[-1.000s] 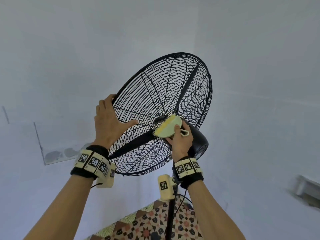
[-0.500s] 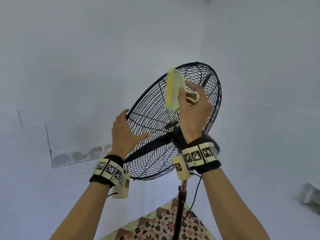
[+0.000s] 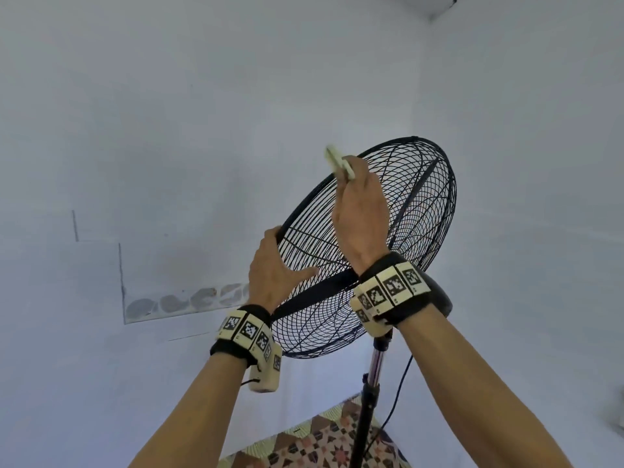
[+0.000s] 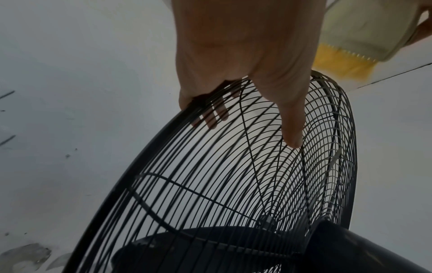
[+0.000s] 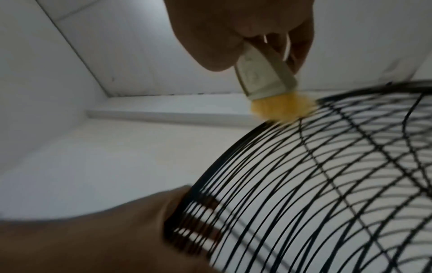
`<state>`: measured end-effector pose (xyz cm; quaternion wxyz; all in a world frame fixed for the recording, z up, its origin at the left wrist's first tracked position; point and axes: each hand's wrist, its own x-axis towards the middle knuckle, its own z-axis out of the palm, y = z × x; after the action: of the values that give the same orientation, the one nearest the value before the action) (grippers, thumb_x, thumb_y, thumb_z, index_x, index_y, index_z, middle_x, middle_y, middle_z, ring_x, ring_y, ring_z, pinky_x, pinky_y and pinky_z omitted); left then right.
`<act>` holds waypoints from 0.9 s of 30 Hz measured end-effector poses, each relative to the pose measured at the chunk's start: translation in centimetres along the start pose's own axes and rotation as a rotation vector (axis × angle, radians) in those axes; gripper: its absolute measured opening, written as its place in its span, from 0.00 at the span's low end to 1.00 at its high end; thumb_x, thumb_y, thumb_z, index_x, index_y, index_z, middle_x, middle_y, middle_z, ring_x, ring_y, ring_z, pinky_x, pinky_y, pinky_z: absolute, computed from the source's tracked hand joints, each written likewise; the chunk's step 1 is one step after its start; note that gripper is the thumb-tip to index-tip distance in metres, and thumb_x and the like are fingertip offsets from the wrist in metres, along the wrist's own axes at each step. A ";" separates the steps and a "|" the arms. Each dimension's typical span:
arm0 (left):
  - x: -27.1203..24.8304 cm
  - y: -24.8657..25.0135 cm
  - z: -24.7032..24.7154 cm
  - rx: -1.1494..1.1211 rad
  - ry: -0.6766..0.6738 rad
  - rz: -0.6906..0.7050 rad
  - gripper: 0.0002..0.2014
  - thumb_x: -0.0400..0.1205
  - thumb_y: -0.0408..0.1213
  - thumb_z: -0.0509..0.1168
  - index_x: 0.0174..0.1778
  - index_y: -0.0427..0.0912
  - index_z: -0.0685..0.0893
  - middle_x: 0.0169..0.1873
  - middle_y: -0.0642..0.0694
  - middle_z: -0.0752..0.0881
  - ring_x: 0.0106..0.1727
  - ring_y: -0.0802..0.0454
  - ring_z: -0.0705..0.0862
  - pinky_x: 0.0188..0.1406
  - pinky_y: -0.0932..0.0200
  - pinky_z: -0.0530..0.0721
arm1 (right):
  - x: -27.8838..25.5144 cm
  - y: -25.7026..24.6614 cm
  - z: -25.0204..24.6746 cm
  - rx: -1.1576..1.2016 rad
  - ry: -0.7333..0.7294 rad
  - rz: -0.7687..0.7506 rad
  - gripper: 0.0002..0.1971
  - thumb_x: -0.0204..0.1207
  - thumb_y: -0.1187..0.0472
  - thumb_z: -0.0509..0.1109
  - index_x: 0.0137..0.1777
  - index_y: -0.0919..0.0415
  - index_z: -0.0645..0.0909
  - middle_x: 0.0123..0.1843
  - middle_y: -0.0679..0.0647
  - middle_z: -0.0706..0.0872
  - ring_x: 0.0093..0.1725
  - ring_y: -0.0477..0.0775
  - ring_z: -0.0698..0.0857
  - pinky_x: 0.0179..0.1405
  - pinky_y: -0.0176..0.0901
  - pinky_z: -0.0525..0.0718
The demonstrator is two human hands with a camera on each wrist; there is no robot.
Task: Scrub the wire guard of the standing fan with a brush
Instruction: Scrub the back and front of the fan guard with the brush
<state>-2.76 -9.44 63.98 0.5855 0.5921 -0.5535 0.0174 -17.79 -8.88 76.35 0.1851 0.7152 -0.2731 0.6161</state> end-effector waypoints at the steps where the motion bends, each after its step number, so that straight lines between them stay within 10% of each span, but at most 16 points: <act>1: 0.0 -0.1 0.1 0.001 0.004 0.000 0.55 0.64 0.54 0.89 0.82 0.48 0.65 0.75 0.48 0.79 0.74 0.49 0.78 0.70 0.52 0.75 | 0.5 0.5 0.2 -0.055 0.009 -0.027 0.13 0.90 0.66 0.58 0.69 0.66 0.77 0.57 0.61 0.85 0.50 0.58 0.83 0.41 0.52 0.87; 4: 0.3 -0.4 0.4 0.017 0.013 -0.029 0.51 0.66 0.53 0.87 0.81 0.48 0.67 0.70 0.52 0.79 0.70 0.53 0.77 0.67 0.52 0.76 | -1.7 0.1 1.1 -0.136 -0.166 -0.246 0.20 0.81 0.71 0.52 0.69 0.66 0.78 0.59 0.62 0.87 0.55 0.64 0.84 0.46 0.61 0.88; 7: 0.7 -0.8 0.8 0.122 -0.023 -0.089 0.29 0.76 0.51 0.75 0.69 0.43 0.75 0.57 0.53 0.83 0.60 0.49 0.86 0.52 0.56 0.81 | -6.4 -0.7 1.9 -0.056 -0.380 -0.533 0.22 0.75 0.75 0.71 0.68 0.62 0.77 0.58 0.59 0.89 0.53 0.61 0.87 0.40 0.57 0.89; 14: 0.1 -0.3 0.3 0.027 0.011 -0.009 0.55 0.64 0.55 0.88 0.82 0.48 0.65 0.75 0.48 0.77 0.73 0.49 0.77 0.69 0.50 0.76 | -1.1 2.0 -0.1 0.059 0.034 -0.047 0.17 0.88 0.68 0.65 0.76 0.65 0.77 0.64 0.63 0.88 0.55 0.61 0.89 0.52 0.55 0.91; 18: 0.5 -1.0 0.7 0.035 0.014 -0.034 0.48 0.66 0.58 0.85 0.78 0.49 0.70 0.69 0.53 0.79 0.67 0.54 0.79 0.63 0.53 0.79 | -4.9 1.8 0.9 0.060 -0.129 -0.360 0.28 0.75 0.79 0.71 0.75 0.65 0.76 0.64 0.62 0.89 0.60 0.62 0.89 0.56 0.61 0.91; 21: 0.4 -1.2 0.8 0.045 -0.001 -0.069 0.26 0.74 0.52 0.77 0.64 0.47 0.79 0.55 0.50 0.87 0.58 0.45 0.88 0.51 0.55 0.82 | -8.5 0.7 1.3 0.110 -0.345 -0.582 0.26 0.77 0.75 0.63 0.75 0.63 0.76 0.68 0.61 0.88 0.60 0.62 0.90 0.54 0.61 0.92; 24: 0.3 -0.6 0.4 0.047 0.010 -0.030 0.42 0.70 0.51 0.84 0.75 0.48 0.70 0.68 0.49 0.82 0.65 0.50 0.82 0.61 0.50 0.82 | -6.3 0.8 0.5 0.252 -0.198 -0.375 0.24 0.83 0.73 0.66 0.79 0.62 0.77 0.62 0.60 0.91 0.33 0.40 0.83 0.30 0.33 0.87; 27: 0.0 -0.1 0.1 0.029 0.018 0.000 0.53 0.64 0.56 0.88 0.80 0.49 0.65 0.74 0.49 0.78 0.71 0.50 0.78 0.69 0.47 0.79 | -2.6 2.8 -1.1 0.285 0.074 -0.148 0.24 0.89 0.66 0.64 0.83 0.53 0.68 0.59 0.60 0.91 0.30 0.29 0.75 0.32 0.16 0.75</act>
<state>-2.74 -9.53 63.91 0.5820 0.6002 -0.5478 0.0307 -20.60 -9.98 73.78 0.1364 0.7293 -0.1227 0.6591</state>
